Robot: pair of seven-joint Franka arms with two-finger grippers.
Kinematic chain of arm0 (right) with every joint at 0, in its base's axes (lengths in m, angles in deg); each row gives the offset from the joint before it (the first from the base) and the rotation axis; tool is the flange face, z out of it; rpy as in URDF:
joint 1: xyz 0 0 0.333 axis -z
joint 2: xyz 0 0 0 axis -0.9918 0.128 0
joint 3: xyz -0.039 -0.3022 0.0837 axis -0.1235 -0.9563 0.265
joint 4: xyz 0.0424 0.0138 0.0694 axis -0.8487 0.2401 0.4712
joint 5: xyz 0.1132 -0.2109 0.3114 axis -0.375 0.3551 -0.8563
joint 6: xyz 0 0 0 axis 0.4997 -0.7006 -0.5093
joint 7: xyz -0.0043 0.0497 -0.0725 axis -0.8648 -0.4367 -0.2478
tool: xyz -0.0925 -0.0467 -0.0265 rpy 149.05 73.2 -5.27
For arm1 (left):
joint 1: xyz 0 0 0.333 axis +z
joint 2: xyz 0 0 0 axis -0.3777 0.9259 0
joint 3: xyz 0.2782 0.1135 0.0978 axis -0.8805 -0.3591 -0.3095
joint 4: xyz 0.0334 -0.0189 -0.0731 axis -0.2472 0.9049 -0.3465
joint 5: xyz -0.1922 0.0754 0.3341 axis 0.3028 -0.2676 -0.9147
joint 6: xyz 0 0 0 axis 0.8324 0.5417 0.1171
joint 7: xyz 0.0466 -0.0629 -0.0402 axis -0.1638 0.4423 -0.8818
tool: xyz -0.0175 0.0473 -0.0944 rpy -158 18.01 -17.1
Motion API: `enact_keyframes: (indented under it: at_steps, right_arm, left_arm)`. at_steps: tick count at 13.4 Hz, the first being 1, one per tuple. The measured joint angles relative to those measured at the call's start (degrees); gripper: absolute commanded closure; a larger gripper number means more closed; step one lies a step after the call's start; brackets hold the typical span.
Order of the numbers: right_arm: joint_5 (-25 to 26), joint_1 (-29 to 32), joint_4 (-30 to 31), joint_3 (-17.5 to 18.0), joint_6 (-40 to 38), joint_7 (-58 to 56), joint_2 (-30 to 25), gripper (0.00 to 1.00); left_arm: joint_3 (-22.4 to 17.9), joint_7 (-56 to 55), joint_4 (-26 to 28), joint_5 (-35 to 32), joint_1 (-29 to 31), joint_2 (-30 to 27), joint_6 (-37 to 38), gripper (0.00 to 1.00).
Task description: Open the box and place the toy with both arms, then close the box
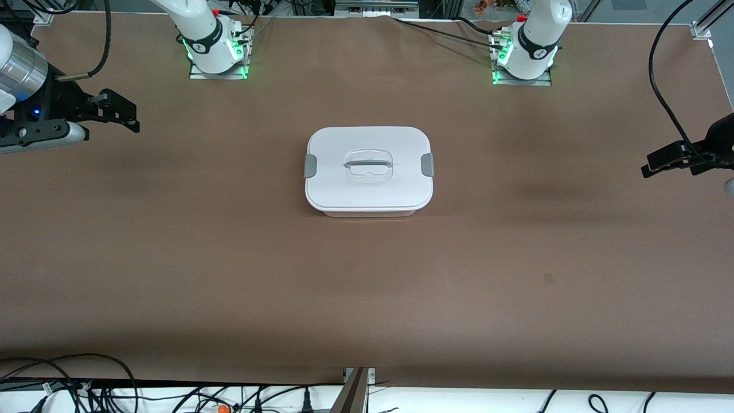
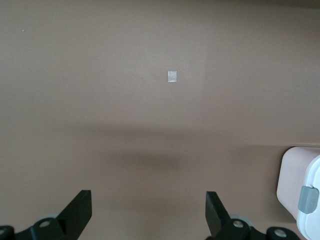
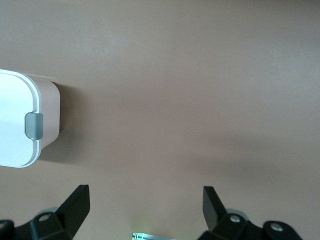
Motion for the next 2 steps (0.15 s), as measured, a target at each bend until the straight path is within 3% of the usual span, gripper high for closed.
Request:
enact_keyframes:
  at_steps: [2]
  right_arm:
    - [-0.01, 0.0, 0.0, 0.0, 0.17, 0.0, 0.0, 0.0]
  left_arm:
    - [-0.02, 0.0, 0.0, 0.0, 0.02, 0.02, 0.0, 0.0]
